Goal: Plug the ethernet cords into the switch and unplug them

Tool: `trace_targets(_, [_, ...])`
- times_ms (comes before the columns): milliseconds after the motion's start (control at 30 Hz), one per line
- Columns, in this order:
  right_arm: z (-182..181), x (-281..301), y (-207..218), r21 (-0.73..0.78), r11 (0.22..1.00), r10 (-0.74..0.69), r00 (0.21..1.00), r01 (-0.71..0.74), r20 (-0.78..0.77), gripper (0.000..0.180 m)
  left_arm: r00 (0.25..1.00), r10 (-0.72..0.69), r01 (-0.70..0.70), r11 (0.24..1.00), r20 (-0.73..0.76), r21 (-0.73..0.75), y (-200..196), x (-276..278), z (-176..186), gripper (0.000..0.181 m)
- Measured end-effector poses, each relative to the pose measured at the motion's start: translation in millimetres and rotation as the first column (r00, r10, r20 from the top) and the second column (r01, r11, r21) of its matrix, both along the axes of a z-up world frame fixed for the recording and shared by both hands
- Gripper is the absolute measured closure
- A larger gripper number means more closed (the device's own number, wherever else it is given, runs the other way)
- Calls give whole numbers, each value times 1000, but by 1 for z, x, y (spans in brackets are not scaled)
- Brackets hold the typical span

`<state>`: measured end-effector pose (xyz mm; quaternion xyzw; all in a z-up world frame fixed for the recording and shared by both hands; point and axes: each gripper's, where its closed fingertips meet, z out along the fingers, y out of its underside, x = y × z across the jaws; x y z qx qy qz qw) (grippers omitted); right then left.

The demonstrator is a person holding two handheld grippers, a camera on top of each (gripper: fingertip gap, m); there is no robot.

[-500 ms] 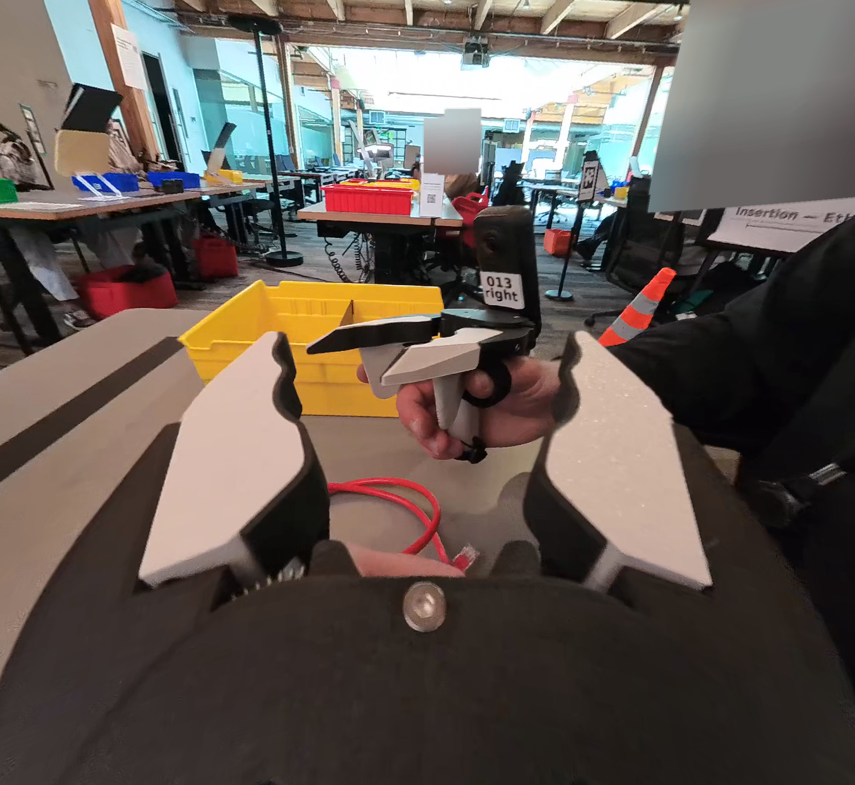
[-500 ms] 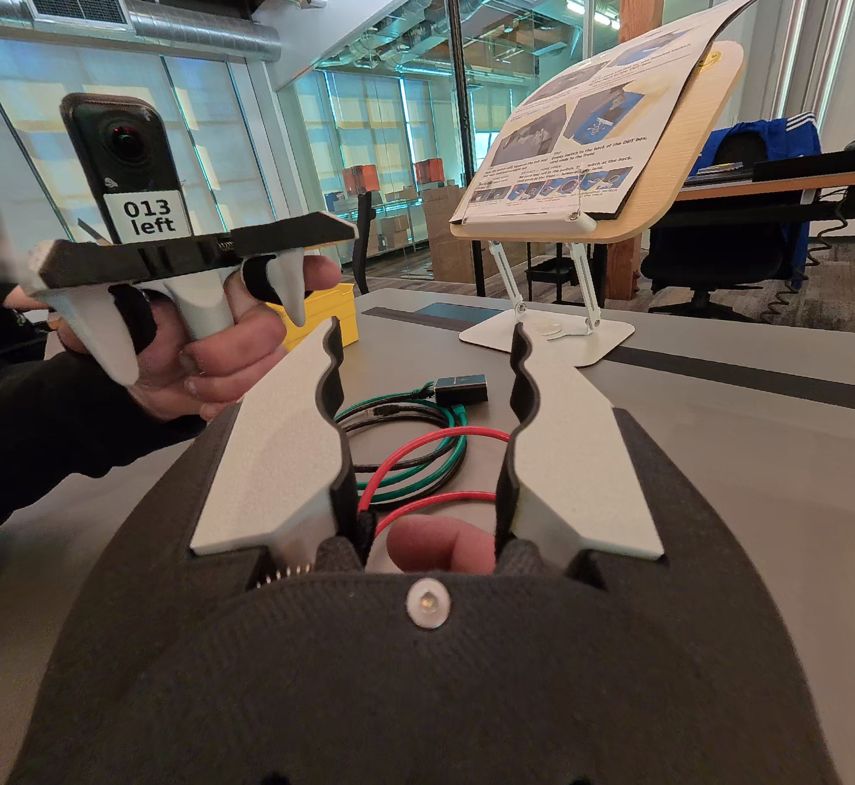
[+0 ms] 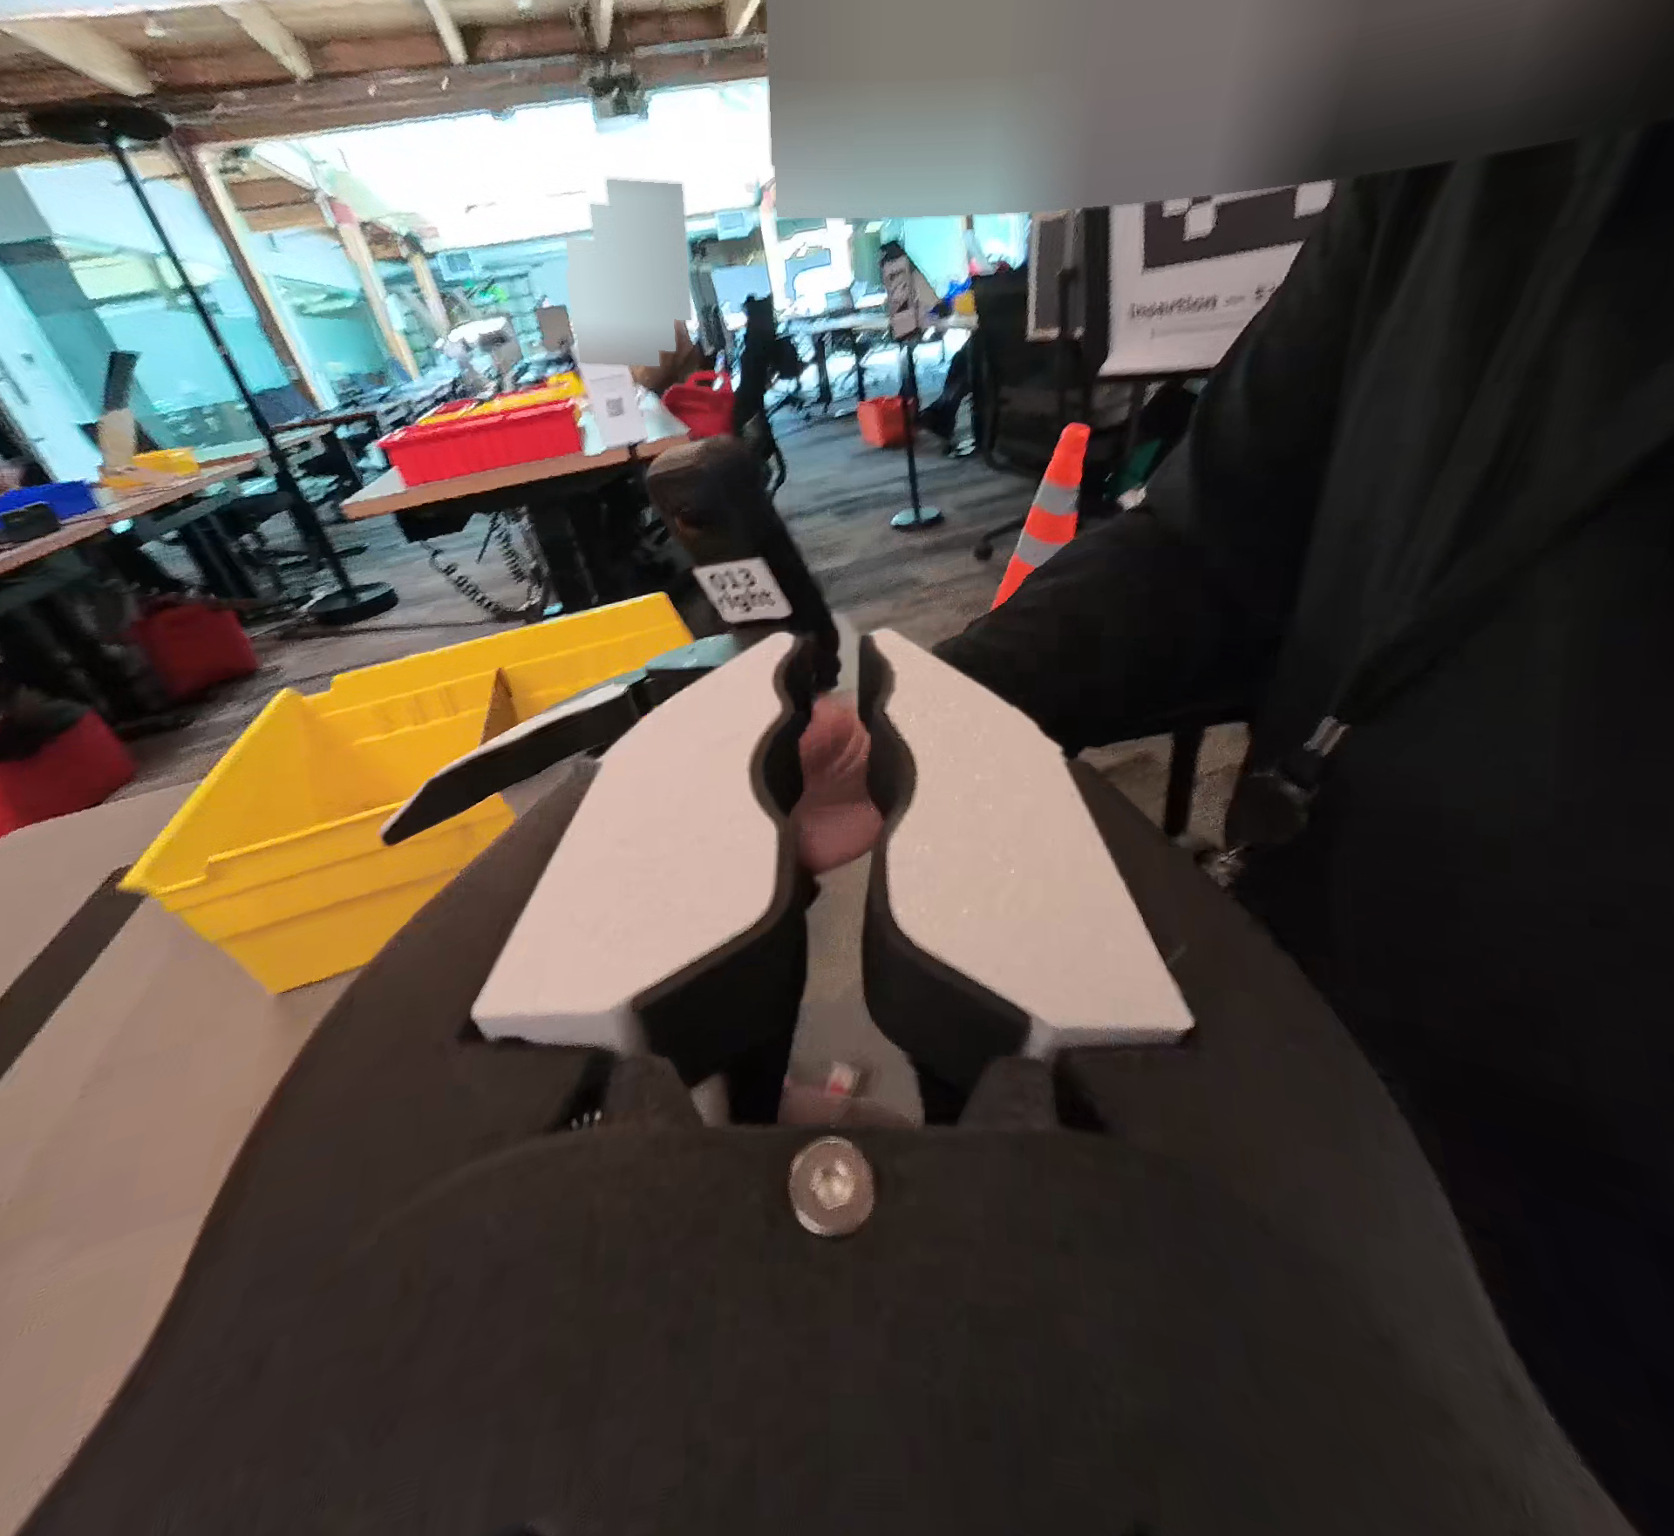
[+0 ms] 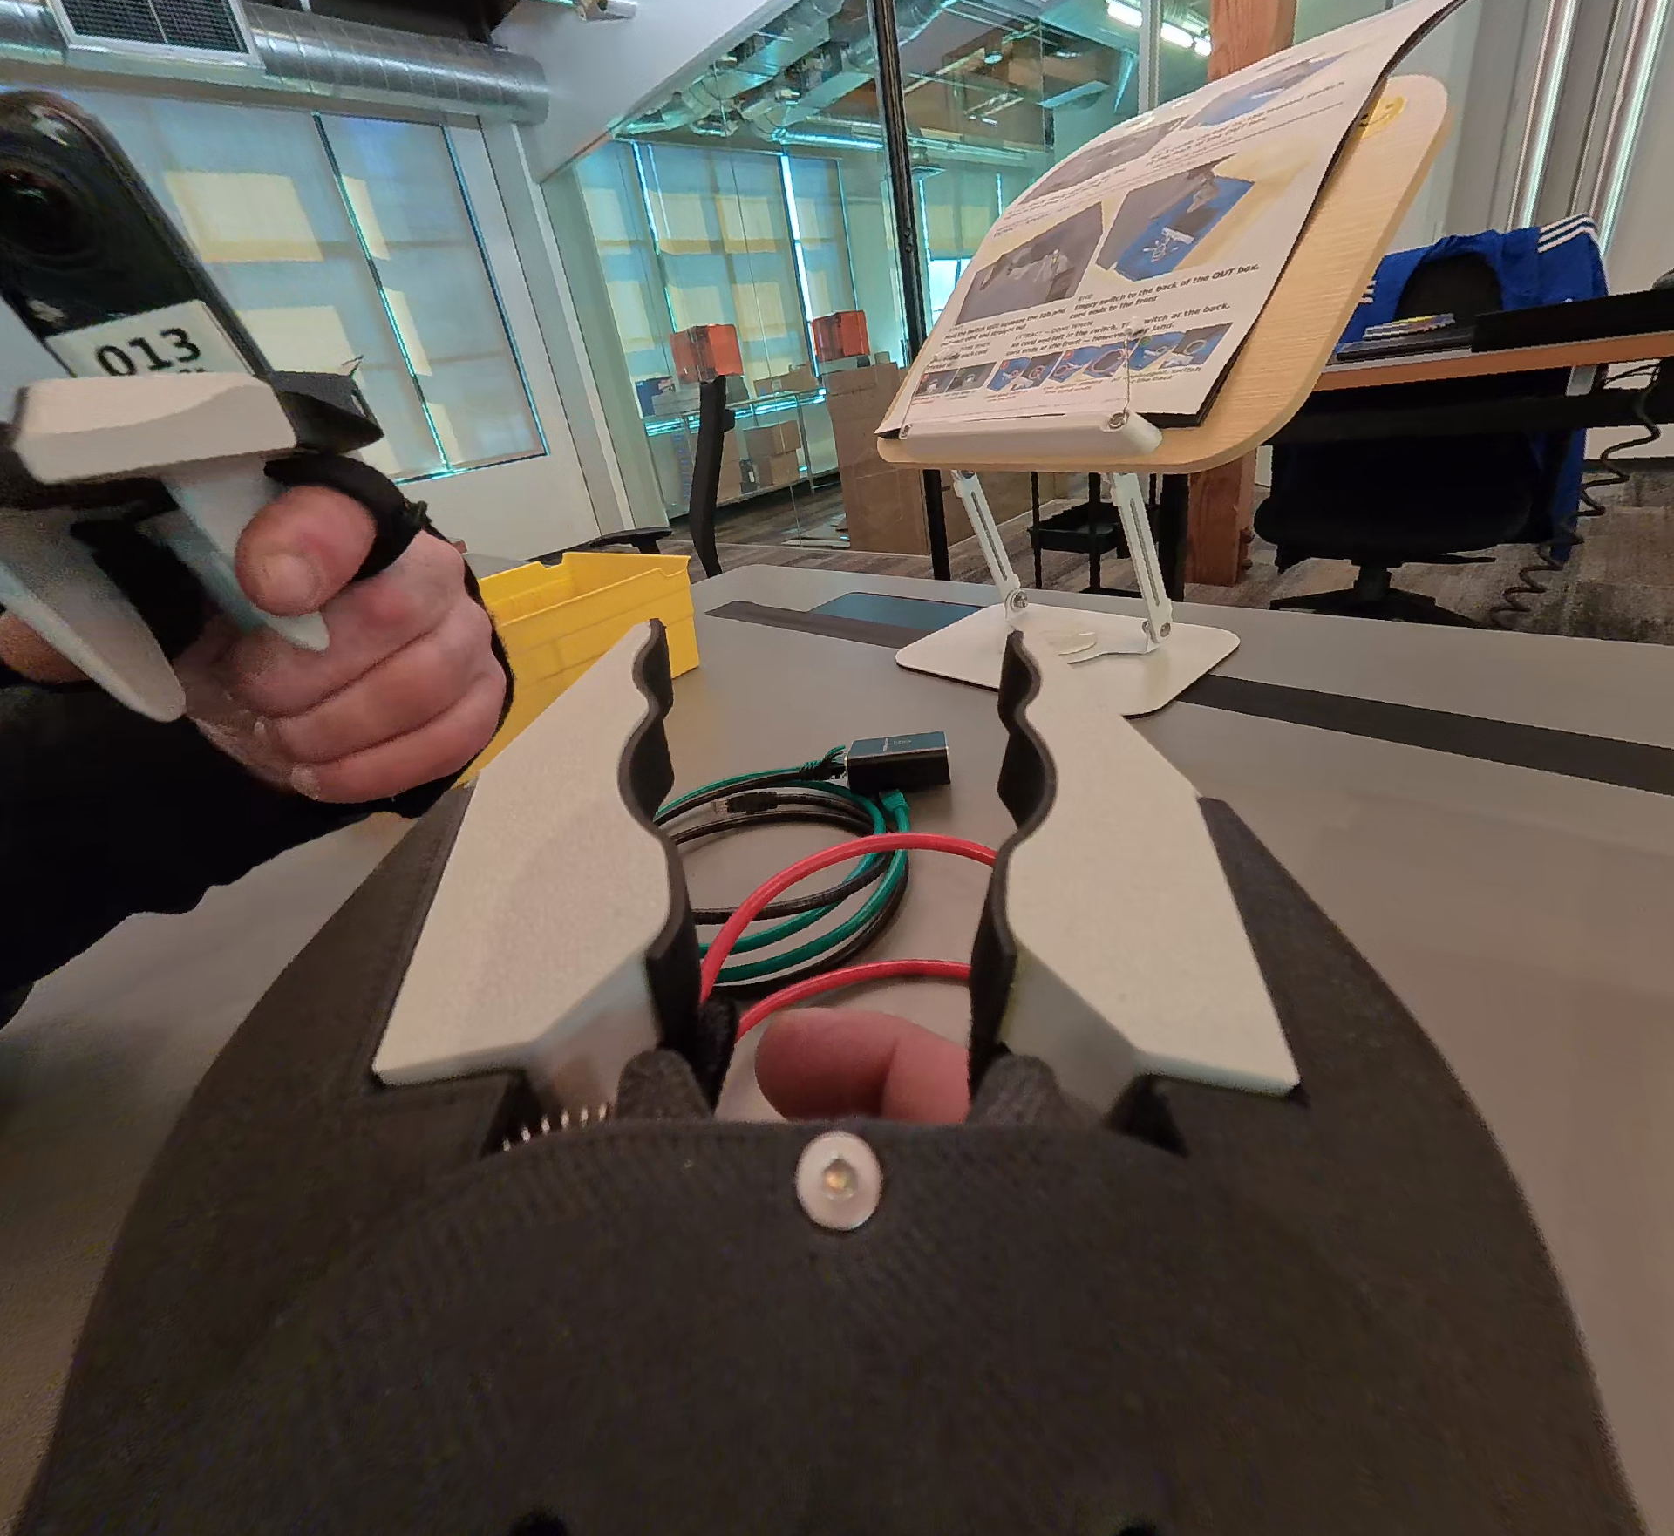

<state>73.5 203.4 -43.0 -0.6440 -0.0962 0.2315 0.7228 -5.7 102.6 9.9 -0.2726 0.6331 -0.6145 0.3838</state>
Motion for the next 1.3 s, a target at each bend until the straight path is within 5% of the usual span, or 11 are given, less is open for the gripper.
trace_targets(100, [1,0,0,2,1000,-1,1000,1,1,109,999,32,-32,999,-12,28,0,3,0,159])
trace_targets(233, [1,1,-1,3,1000,-3,1000,3,0,109,1000,6,-5,997,-20,79,-6,0,-5,173])
trace_targets(733, [1,0,-1,4,1000,-1,1000,1,5,109,997,45,-36,990,-65,140,-8,7,-14,171])
trace_targets(900, [-2,-1,-1,3,1000,-1,999,1,41,110,970,209,-182,963,-123,201,27,7,-17,132])
trace_targets(1033, [-11,-15,-3,-6,999,44,991,-44,127,125,868,462,-356,836,-184,418,72,4,-37,113])
trace_targets(1167, [-21,-38,-5,-56,991,131,983,-124,127,99,791,560,-425,793,-248,436,94,-1,-65,88])
trace_targets(1300, [-12,-63,-19,-13,959,282,958,-282,45,92,767,573,-419,789,-290,450,96,-1,-81,77])
